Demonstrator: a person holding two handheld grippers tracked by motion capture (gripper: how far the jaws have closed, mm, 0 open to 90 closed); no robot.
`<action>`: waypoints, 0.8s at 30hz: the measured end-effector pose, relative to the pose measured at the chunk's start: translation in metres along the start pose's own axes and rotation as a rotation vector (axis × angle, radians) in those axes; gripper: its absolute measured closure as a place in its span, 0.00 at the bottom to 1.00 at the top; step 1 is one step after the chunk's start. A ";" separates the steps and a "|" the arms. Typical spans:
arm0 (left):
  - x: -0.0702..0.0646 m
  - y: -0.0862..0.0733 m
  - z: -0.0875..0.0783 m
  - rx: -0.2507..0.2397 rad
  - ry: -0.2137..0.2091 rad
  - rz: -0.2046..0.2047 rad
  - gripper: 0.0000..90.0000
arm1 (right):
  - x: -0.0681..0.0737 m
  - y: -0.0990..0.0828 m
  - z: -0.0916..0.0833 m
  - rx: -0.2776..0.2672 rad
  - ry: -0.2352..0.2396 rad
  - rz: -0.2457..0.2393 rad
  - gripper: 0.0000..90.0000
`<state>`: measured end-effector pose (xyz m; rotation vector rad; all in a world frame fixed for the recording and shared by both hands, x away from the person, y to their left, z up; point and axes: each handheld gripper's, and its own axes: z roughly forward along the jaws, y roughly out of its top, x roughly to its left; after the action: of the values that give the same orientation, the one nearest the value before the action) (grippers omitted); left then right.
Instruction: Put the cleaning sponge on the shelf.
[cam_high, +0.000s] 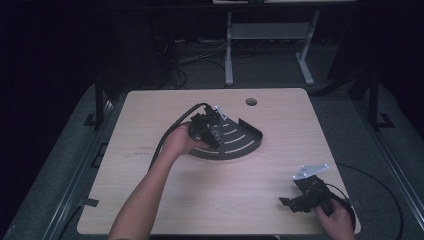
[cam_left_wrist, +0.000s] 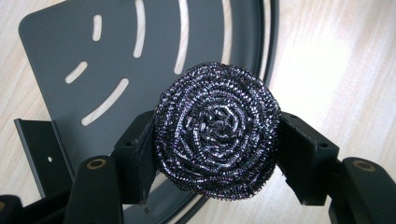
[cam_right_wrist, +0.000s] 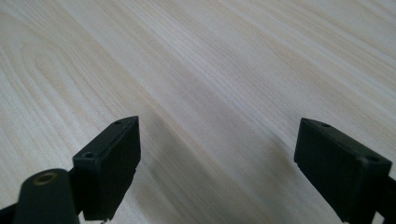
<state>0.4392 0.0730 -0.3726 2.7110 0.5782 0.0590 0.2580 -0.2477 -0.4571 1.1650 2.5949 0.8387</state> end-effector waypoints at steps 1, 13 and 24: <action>0.002 0.000 0.002 -0.003 0.000 -0.004 0.39 | 0.000 0.000 0.000 -0.001 0.000 0.000 0.16; 0.012 0.001 0.013 0.012 0.025 -0.021 0.39 | -0.001 -0.001 -0.001 -0.002 0.000 0.004 0.16; 0.022 0.001 0.024 0.008 0.027 -0.061 0.39 | -0.001 -0.001 -0.001 0.000 -0.001 0.005 0.16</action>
<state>0.4623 0.0729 -0.3956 2.7023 0.6707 0.0770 0.2580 -0.2497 -0.4572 1.1715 2.5928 0.8390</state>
